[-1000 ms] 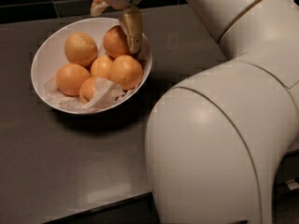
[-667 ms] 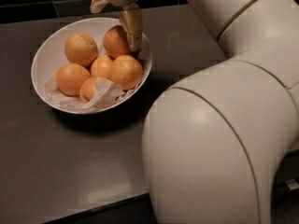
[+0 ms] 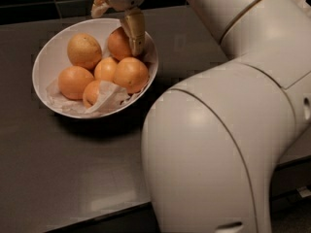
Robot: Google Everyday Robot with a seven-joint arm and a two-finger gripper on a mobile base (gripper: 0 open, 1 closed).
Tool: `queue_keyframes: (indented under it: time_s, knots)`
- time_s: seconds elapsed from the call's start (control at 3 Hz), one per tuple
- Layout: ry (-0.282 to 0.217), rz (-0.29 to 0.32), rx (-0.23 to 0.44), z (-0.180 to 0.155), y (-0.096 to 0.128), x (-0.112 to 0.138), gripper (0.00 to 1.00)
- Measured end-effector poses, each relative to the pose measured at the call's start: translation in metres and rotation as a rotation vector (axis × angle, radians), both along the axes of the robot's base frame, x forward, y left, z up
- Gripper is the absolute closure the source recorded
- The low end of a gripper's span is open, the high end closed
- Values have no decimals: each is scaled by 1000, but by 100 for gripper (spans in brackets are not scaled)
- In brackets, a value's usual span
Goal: Pick orange from white bowl
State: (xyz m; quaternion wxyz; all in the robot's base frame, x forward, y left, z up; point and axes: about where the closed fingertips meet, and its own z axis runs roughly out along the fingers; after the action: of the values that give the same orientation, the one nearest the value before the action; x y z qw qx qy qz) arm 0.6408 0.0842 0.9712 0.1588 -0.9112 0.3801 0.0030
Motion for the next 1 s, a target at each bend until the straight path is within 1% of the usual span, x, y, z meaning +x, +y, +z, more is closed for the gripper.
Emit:
queue_keyframes:
  time_s: [0.33, 1.0]
  knots:
    - [17, 7, 4, -6, 0, -2, 16]
    - [28, -1, -5, -7, -6, -9, 16]
